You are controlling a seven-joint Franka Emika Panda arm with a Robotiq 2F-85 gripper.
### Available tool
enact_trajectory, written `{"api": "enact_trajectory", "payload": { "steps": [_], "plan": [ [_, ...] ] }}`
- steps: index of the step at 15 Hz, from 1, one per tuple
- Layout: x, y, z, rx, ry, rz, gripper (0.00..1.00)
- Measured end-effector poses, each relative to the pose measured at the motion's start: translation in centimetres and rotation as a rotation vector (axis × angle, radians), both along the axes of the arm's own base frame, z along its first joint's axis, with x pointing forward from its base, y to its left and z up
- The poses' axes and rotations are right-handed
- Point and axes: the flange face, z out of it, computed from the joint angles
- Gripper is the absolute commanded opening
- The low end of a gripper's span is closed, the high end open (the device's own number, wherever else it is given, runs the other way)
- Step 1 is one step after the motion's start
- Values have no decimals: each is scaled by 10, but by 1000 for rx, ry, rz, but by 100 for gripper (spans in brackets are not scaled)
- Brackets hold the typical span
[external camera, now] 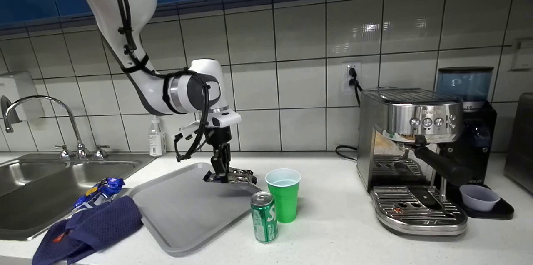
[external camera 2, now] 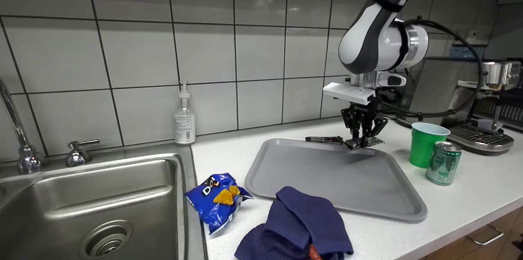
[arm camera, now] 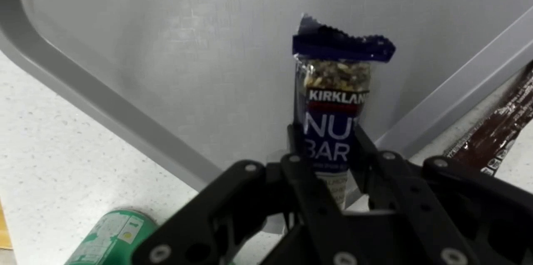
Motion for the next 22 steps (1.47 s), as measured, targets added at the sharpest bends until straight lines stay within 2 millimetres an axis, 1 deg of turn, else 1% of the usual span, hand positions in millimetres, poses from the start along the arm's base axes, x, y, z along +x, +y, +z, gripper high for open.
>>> {"api": "enact_trajectory", "payload": {
  "steps": [4,9,13,19,20,21,22],
  "plan": [
    [-7,17,-8,0,9,8,7],
    [-7,27,-19,-7,8,-59,7],
    [-1,27,-29,-16,8,-141,7],
    [16,22,-40,-25,-5,-233,8],
    [19,21,-42,-25,-8,-244,54],
    [22,20,-43,-26,-11,-251,55],
    [24,19,-44,-27,-12,-253,59]
  ]
}}
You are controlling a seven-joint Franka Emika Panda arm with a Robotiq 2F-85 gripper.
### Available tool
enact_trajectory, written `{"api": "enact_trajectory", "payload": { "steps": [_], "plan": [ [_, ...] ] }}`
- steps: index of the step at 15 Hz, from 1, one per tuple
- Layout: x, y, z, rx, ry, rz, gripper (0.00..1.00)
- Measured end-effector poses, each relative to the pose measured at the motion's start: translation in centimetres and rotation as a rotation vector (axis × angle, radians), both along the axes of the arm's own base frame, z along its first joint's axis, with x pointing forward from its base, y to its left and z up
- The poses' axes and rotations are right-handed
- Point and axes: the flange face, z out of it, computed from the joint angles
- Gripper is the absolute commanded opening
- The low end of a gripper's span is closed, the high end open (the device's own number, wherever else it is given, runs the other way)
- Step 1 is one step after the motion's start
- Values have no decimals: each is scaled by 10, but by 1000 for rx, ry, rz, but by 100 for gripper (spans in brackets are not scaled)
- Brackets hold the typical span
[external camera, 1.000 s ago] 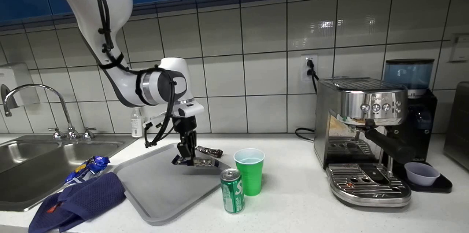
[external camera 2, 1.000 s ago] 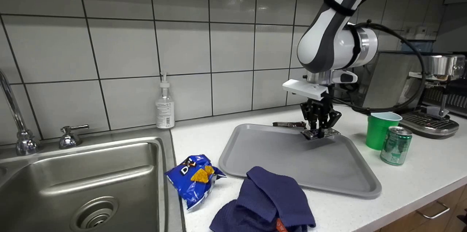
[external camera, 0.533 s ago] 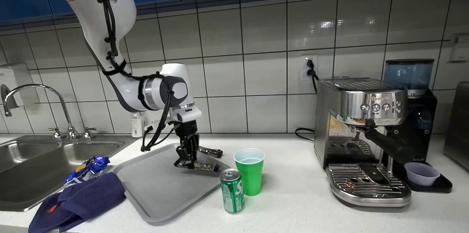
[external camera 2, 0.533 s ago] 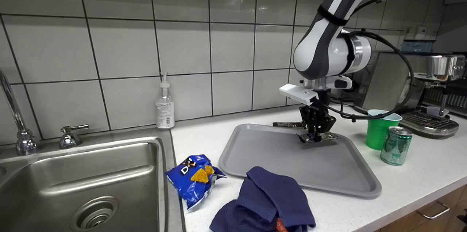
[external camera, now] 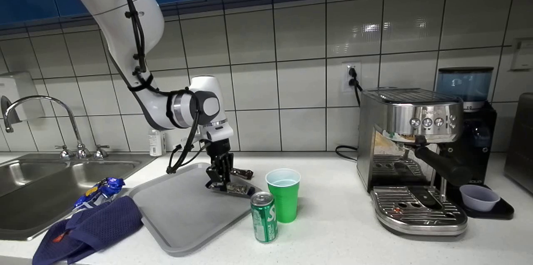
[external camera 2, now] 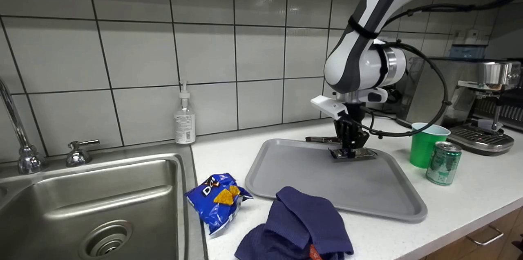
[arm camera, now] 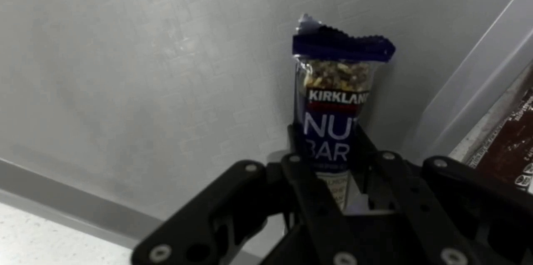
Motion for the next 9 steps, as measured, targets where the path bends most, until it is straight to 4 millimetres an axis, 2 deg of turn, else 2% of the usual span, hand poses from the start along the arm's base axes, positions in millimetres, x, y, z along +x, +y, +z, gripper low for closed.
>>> {"api": "enact_trajectory", "payload": {
  "steps": [5,9],
  "plan": [
    [7,-1,-1,-3,-7,2,97],
    [12,-8,3,-3,-14,28,100]
  ]
}}
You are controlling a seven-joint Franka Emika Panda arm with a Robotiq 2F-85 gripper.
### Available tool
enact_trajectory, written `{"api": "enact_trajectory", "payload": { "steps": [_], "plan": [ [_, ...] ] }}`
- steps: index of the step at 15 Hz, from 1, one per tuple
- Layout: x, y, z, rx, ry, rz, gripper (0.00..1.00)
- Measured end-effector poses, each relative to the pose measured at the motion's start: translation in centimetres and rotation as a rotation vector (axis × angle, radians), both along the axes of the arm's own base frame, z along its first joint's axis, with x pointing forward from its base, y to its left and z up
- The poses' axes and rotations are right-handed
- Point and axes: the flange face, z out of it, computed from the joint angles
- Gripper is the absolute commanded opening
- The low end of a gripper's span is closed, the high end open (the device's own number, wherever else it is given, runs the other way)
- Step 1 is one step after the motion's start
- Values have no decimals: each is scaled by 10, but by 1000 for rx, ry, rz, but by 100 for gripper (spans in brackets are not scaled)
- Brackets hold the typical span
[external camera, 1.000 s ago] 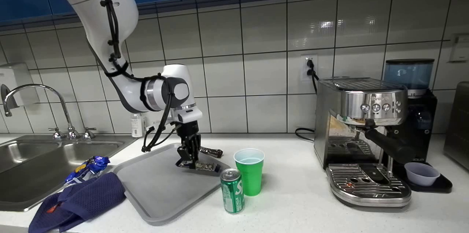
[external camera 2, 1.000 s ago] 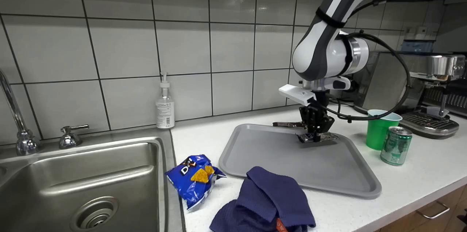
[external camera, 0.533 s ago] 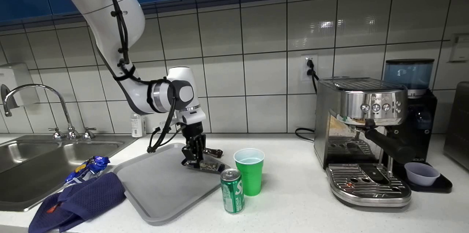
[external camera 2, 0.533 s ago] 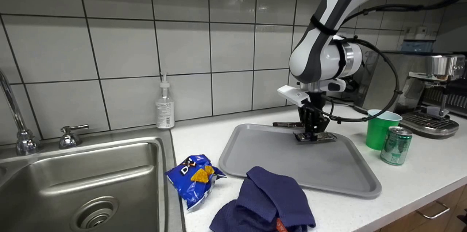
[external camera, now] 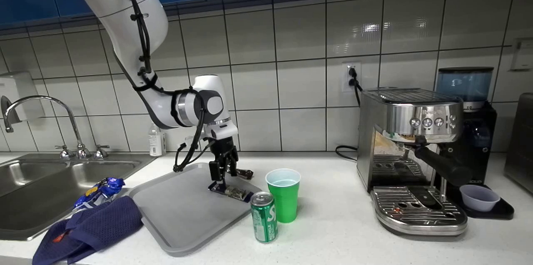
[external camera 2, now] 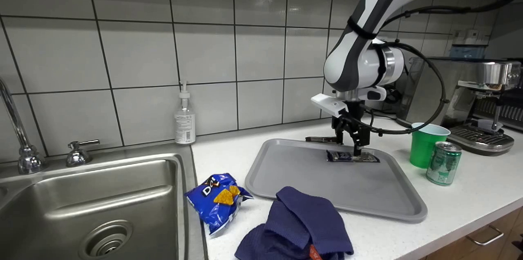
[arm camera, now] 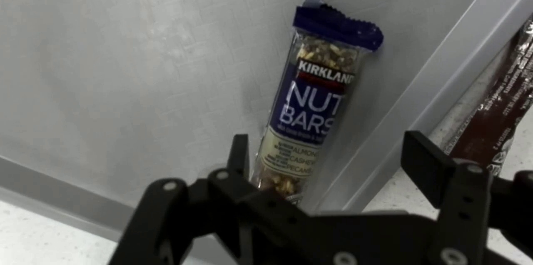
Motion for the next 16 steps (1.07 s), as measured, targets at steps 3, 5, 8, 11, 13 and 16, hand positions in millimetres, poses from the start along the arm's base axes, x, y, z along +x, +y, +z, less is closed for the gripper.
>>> {"api": "enact_trajectory", "payload": {
  "steps": [3,5,8,11,13,16],
  "plan": [
    [0,-10,3,2,5,61,100],
    [1,-14,6,3,5,113,100],
    [1,-16,11,10,12,216,100],
    [1,-13,19,28,28,350,100],
    [1,-11,26,36,27,439,100],
    [-1,-7,37,58,25,579,100]
  ]
}}
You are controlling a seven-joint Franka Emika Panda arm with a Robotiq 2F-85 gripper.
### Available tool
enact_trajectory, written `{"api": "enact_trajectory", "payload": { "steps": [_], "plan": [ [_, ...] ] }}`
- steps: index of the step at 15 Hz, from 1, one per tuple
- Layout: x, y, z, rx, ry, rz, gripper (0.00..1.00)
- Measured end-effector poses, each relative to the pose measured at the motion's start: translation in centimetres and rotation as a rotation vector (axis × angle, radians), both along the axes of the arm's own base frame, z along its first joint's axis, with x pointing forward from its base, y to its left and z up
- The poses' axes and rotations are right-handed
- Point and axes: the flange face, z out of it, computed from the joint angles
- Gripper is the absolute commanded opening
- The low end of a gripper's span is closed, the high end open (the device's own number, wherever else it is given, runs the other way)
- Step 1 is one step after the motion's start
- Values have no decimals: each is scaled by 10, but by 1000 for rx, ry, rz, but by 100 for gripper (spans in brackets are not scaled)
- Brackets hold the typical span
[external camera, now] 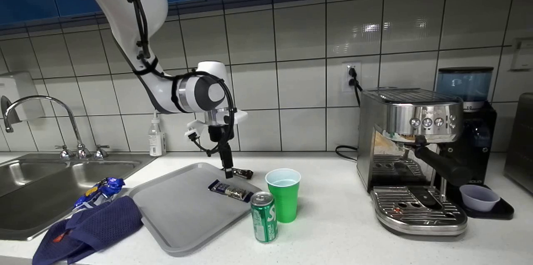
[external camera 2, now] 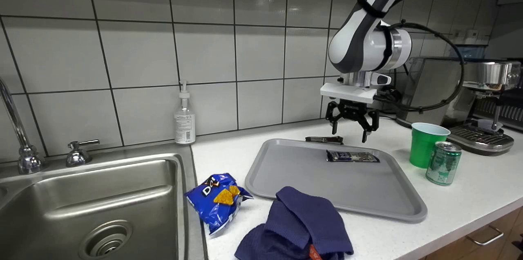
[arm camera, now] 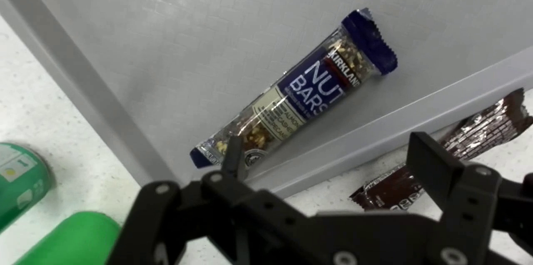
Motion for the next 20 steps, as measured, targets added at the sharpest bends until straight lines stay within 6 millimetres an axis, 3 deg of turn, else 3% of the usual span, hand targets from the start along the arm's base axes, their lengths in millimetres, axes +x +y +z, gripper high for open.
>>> {"api": "enact_trajectory", "payload": {
  "steps": [6,20],
  "plan": [
    [-10,9,15,37,9,206,100],
    [-8,8,19,26,-26,297,100]
  ]
}}
